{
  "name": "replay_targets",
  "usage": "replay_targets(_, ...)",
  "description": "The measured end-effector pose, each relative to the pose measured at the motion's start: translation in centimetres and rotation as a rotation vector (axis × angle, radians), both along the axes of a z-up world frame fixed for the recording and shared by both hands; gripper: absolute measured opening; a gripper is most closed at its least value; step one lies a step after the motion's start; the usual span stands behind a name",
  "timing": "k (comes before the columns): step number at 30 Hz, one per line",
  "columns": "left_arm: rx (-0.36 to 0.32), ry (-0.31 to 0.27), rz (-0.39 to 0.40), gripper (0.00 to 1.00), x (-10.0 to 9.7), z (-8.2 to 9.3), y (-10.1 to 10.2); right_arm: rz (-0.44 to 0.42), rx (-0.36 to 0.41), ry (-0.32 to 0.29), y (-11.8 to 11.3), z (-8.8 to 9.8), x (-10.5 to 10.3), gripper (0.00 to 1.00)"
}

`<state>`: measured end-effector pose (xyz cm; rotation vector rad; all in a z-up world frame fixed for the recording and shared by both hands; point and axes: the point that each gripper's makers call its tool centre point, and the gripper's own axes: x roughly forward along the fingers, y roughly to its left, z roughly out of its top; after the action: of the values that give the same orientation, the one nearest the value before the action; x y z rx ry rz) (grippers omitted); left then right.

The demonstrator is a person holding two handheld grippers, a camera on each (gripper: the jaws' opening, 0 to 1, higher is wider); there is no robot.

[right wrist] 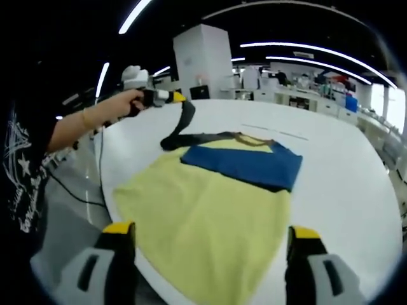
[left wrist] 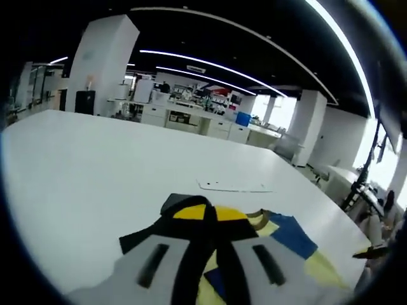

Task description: Fold the garment on the visible template until the final outline fits inside the template.

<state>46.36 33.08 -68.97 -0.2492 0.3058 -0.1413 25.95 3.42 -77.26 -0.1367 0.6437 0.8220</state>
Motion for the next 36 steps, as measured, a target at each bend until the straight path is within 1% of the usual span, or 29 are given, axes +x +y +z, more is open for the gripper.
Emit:
replay_targets(5,0.0,-0.006,-0.047,0.0,0.5,0.3,-2.4,0.004,0.003,0.0,0.2,0.0,0.0,1.0)
replay_targets(10,0.01,-0.002,-0.112,0.0,0.9,0.2,-5.4,0.011,-0.007,0.004,0.5,-0.1,-0.2,1.0)
replay_targets(17,0.023,0.019,-0.183,0.0,0.7,-0.9,-8.9,0.01,-0.007,0.006,0.6,-0.2,-0.3,1.0)
replay_targets(26,0.014,0.041,-0.25,0.0,0.2,-2.2,-12.4,-0.001,-0.006,0.006,0.2,-0.3,-0.3,1.0)
replay_targets(29,0.011,0.035,-0.281,0.0,0.0,-2.2,-13.7,-0.001,-0.004,0.001,0.0,-0.2,-0.4,1.0)
replay_targets(33,0.005,0.045,-0.333,0.0,-0.3,-2.8,-15.5,0.002,-0.007,-0.003,-0.1,-0.2,-0.5,1.0)
replay_targets(36,0.023,0.06,-0.356,0.0,-0.3,-3.5,-16.4,0.002,-0.007,-0.004,-0.1,-0.2,-0.4,1.0)
